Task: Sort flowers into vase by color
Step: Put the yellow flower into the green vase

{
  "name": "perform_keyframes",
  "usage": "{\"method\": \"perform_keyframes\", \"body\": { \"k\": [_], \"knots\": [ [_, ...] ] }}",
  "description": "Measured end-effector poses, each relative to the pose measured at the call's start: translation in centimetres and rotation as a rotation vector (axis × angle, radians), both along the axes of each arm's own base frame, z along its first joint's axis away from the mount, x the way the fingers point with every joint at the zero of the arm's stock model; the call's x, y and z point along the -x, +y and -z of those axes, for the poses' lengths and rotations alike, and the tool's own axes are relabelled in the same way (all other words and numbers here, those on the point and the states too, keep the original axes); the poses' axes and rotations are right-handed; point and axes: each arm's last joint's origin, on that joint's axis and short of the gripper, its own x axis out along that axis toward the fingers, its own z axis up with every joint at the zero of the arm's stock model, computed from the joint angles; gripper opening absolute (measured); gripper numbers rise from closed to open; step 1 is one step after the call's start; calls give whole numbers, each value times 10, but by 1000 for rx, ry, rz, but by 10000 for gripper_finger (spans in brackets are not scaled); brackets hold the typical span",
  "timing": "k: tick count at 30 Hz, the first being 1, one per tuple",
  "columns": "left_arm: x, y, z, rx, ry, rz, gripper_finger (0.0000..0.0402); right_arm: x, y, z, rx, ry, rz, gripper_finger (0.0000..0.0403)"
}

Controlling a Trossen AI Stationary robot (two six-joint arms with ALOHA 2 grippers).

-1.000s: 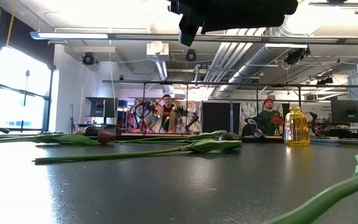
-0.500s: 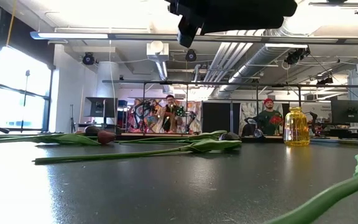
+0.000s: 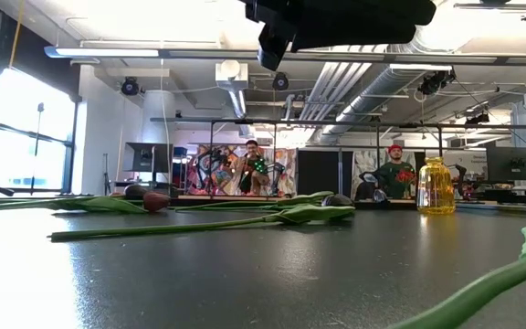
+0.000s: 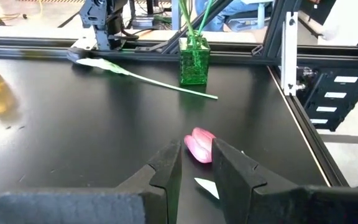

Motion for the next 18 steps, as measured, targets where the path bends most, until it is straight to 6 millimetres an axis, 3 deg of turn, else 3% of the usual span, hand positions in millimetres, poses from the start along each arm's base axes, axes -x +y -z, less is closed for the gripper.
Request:
{"method": "perform_keyframes", "body": {
  "k": [18],
  "knots": [
    [5,7,11,-106,91,-131,74,0,-1,1,-270,-22,271,106]
  ]
}}
